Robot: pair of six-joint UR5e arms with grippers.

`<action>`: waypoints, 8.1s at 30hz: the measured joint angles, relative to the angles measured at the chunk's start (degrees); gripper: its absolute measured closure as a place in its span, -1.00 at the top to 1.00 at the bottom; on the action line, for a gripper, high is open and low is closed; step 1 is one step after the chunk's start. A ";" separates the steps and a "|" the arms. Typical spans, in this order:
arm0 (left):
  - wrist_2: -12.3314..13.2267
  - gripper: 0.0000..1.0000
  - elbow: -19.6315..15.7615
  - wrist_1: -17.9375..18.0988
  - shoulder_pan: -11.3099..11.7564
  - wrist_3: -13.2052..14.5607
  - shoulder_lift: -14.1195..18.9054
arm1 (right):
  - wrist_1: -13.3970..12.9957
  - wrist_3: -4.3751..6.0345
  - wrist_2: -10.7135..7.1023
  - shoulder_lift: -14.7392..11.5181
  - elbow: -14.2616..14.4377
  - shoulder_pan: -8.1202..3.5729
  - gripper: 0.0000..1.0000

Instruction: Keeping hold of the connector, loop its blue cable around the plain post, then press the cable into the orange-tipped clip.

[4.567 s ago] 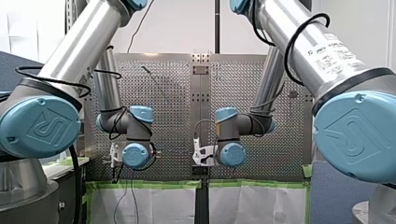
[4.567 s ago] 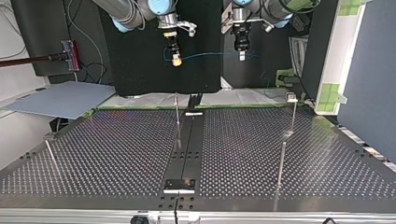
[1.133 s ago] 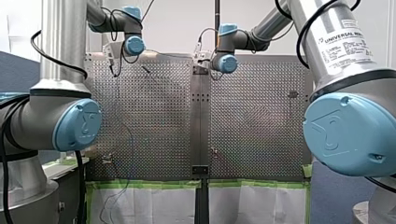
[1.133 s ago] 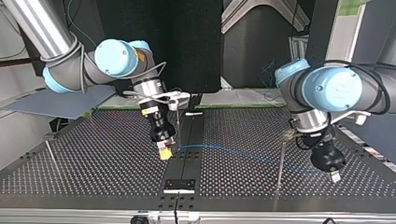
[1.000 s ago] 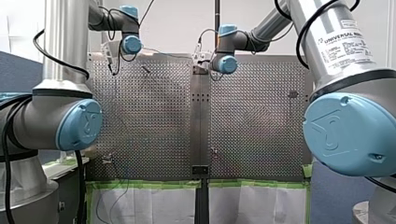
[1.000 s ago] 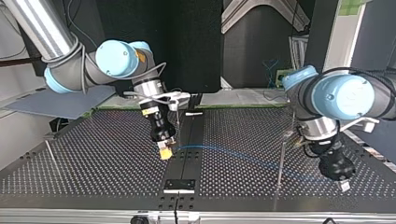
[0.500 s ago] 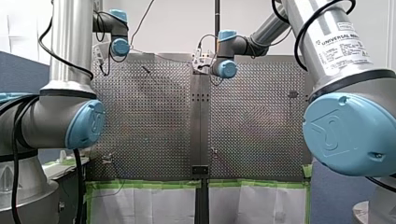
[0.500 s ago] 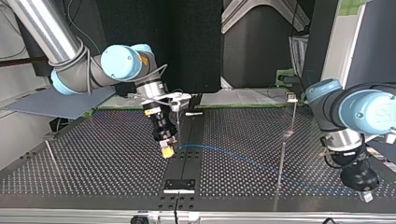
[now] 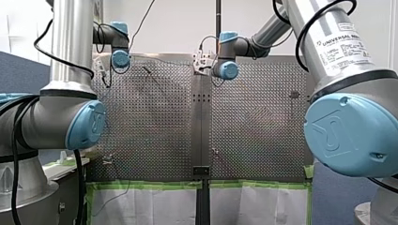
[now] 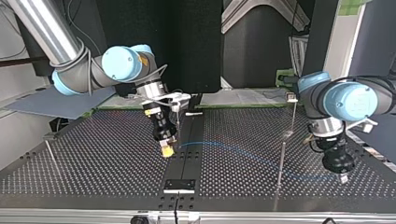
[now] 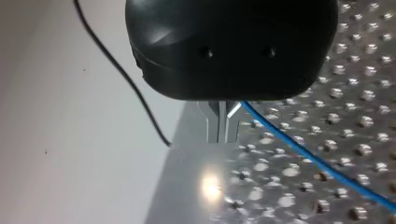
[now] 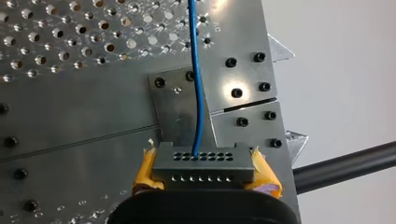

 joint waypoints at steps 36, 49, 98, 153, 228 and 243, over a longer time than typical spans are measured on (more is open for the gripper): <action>2.01 -0.38 -4.34 2.22 -3.17 -3.75 -7.15 | 0.09 -0.78 0.59 5.76 1.89 -0.54 -0.97; 5.85 1.00 -4.53 2.10 -3.39 -6.11 -10.24 | 0.28 -0.90 0.62 9.44 2.53 0.68 -0.97; 5.58 1.00 -4.57 2.72 -4.35 -8.05 -10.36 | -7.31 -1.53 5.83 31.65 6.64 5.49 -0.97; 5.30 1.00 -4.61 2.43 -4.35 -7.87 -10.36 | -31.51 1.61 15.93 52.56 18.95 -7.79 -0.97; 1.51 1.00 -4.55 -3.18 -4.37 -7.09 -10.35 | -47.95 2.23 4.74 16.51 45.00 -14.16 -0.97; 1.57 1.00 -4.53 -3.49 -4.30 -7.62 -10.34 | -55.72 2.40 5.13 23.14 45.06 -14.96 -0.97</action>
